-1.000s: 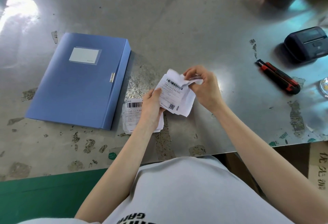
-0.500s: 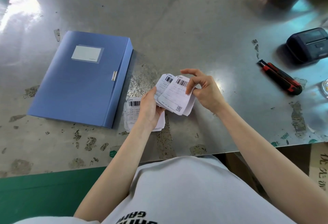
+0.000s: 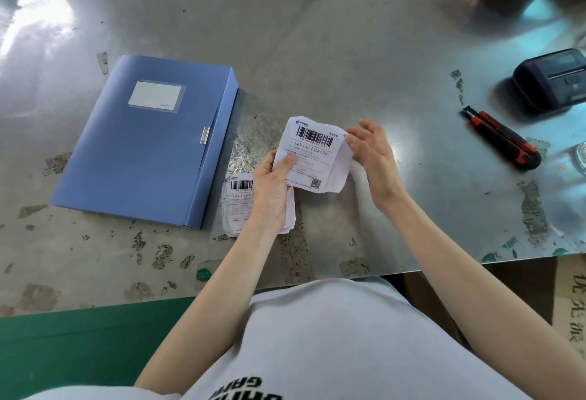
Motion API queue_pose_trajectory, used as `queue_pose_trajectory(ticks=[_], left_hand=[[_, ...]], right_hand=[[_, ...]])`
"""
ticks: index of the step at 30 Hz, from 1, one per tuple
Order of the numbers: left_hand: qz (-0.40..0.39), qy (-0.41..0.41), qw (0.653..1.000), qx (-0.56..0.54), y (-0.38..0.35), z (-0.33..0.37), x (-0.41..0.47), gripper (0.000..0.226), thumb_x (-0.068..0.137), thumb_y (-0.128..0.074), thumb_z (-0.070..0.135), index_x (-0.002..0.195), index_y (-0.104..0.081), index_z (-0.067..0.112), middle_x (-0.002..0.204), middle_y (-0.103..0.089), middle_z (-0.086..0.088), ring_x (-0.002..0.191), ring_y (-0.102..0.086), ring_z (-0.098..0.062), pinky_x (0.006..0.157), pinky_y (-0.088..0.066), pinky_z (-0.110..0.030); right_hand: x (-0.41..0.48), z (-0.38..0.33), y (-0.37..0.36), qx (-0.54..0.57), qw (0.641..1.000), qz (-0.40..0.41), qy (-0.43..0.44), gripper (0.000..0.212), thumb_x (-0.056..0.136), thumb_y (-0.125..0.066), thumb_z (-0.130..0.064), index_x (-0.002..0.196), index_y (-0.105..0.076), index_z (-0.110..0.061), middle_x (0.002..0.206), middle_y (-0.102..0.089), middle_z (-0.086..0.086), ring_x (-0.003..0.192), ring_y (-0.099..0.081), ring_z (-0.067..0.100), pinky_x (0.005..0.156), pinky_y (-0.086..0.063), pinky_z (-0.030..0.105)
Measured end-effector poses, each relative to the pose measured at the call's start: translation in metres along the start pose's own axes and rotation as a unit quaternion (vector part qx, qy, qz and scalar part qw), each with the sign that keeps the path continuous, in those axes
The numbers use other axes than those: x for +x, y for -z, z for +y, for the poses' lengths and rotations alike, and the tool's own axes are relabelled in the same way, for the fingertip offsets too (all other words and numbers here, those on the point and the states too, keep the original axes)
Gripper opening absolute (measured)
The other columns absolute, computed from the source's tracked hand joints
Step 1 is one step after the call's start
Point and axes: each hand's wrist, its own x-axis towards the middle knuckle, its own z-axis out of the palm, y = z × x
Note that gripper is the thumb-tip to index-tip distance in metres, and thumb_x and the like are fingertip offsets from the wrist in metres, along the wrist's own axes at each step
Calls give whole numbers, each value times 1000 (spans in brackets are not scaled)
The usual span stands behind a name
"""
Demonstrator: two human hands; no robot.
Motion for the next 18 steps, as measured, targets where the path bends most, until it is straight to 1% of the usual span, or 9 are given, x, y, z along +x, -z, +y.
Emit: queue_pose_trajectory(ticks=[1, 3, 4, 6, 9, 11, 12, 14, 18], left_hand=[[-6, -12, 1000, -3, -2, -1, 0, 12, 92, -55, 2, 93, -63, 11, 97, -71, -6, 92, -67, -19, 84, -53, -35], [-15, -28, 999, 4, -6, -5, -1, 12, 91, -56, 1, 91, -63, 11, 96, -71, -7, 91, -67, -20, 80, -56, -33], [-15, -35, 999, 27, -8, -7, -1, 11, 90, -58, 1, 90, -63, 11, 95, -71, -7, 90, -67, -20, 78, -56, -34], [-4, -57, 992, 109, -11, -12, 1, 11, 88, -61, 4, 88, -65, 14, 94, -71, -7, 90, -66, -22, 81, -54, -40], [2, -93, 976, 199, -10, -18, 3, 12, 86, -66, 11, 88, -67, 22, 92, -72, -1, 91, -66, -17, 86, -53, -42], [1, -102, 970, 220, -10, -20, 4, 12, 85, -67, 15, 95, -66, 22, 99, -71, -1, 97, -65, -18, 91, -52, -41], [-1, -103, 970, 220, -11, -21, 4, 15, 84, -67, 16, 98, -65, 23, 102, -70, -2, 101, -64, -19, 94, -50, -41], [-7, -104, 970, 220, -13, -24, 4, 20, 84, -66, 15, 98, -62, 28, 105, -68, -1, 103, -62, -17, 94, -49, -35], [-10, -105, 968, 228, -15, -27, 5, 20, 89, -64, 16, 96, -58, 35, 101, -66, 10, 97, -62, -2, 82, -46, -12]], right_hand=[[-3, 4, 1, 21, 1000, -8, -20, 60, 79, -67, -29, 130, -39, -14, 123, -59, 5, 109, -60, 14, 87, -52, 23], [-8, 11, 0, 43, 998, -13, -42, 55, 79, -73, -10, 124, -42, -8, 112, -66, 10, 98, -67, 18, 76, -56, 27], [-9, 14, -1, 50, 998, -5, -45, 50, 77, -73, 0, 118, -46, -7, 107, -68, 9, 95, -69, 19, 73, -57, 28], [-10, 17, 0, 49, 998, 16, -30, 39, 74, -69, 10, 105, -56, -9, 94, -72, 0, 88, -70, 15, 67, -57, 26], [-8, 16, 5, 22, 999, 38, 9, 30, 75, -67, 11, 100, -64, -6, 87, -73, -3, 81, -70, 11, 68, -56, 26], [-7, 16, 8, -10, 998, 52, 34, 22, 77, -66, 10, 87, -64, -9, 77, -68, -5, 72, -65, 5, 67, -53, 23], [-7, 15, 9, -27, 997, 57, 43, 23, 77, -66, 10, 81, -61, -12, 72, -64, -5, 66, -61, 3, 63, -51, 20], [-7, 15, 11, -57, 995, 63, 48, 25, 76, -65, 9, 77, -59, -15, 70, -61, -6, 62, -56, 3, 60, -48, 21], [-8, 19, 12, -87, 993, 76, 36, 29, 74, -62, 9, 80, -58, -20, 76, -63, -7, 68, -58, 5, 65, -49, 30]])
